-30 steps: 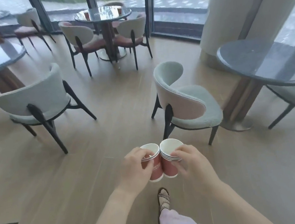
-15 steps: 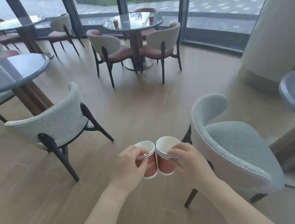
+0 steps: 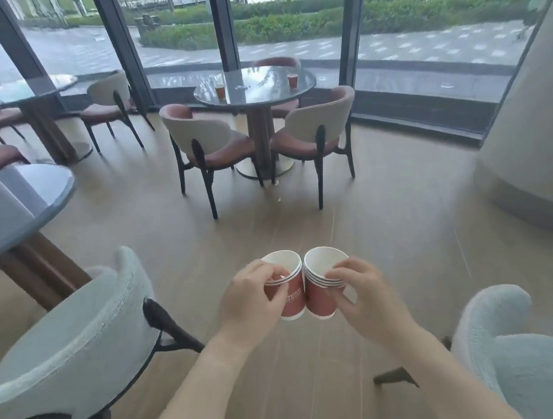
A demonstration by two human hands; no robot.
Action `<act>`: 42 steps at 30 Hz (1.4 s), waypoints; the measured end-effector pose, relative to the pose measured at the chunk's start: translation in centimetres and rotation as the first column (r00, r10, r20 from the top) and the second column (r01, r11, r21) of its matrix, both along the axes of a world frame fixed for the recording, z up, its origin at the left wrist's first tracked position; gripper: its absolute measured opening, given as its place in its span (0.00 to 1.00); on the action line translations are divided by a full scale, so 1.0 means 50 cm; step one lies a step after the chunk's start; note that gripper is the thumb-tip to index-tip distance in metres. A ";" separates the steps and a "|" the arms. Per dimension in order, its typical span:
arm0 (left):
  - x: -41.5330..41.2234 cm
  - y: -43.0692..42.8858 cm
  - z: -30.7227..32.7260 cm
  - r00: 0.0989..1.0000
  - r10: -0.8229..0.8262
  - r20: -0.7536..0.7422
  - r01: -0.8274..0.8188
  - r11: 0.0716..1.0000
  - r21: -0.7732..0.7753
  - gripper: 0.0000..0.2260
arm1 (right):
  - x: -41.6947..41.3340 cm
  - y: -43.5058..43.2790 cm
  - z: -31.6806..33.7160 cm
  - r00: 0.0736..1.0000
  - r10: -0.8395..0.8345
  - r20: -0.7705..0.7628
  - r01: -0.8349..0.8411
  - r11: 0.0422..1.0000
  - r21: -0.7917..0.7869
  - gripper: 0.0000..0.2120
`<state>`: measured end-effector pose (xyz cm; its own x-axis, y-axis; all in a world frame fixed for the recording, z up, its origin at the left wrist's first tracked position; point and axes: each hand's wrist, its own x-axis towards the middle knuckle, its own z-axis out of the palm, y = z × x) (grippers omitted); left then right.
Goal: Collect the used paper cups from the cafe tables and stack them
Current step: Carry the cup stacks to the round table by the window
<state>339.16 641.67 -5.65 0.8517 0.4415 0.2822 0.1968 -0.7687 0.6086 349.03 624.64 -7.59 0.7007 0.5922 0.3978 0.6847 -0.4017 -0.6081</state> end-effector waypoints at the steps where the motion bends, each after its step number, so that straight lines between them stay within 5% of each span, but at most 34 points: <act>1: 0.041 0.039 0.005 1.000 -0.002 0.000 0.002 1.000 0.006 0.05 | 0.038 0.037 0.006 1.000 -0.008 0.010 0.008 1.000 0.011 0.10; 19: 0.886 0.542 0.023 0.997 -0.061 0.036 0.060 0.998 0.021 0.05 | 0.861 0.526 0.041 1.000 -0.014 0.017 0.014 1.000 -0.004 0.07; 42: 1.725 1.209 -0.015 0.999 -0.025 -0.033 0.025 1.000 -0.004 0.06 | 1.715 1.210 0.007 1.000 0.015 -0.012 -0.016 0.995 -0.099 0.08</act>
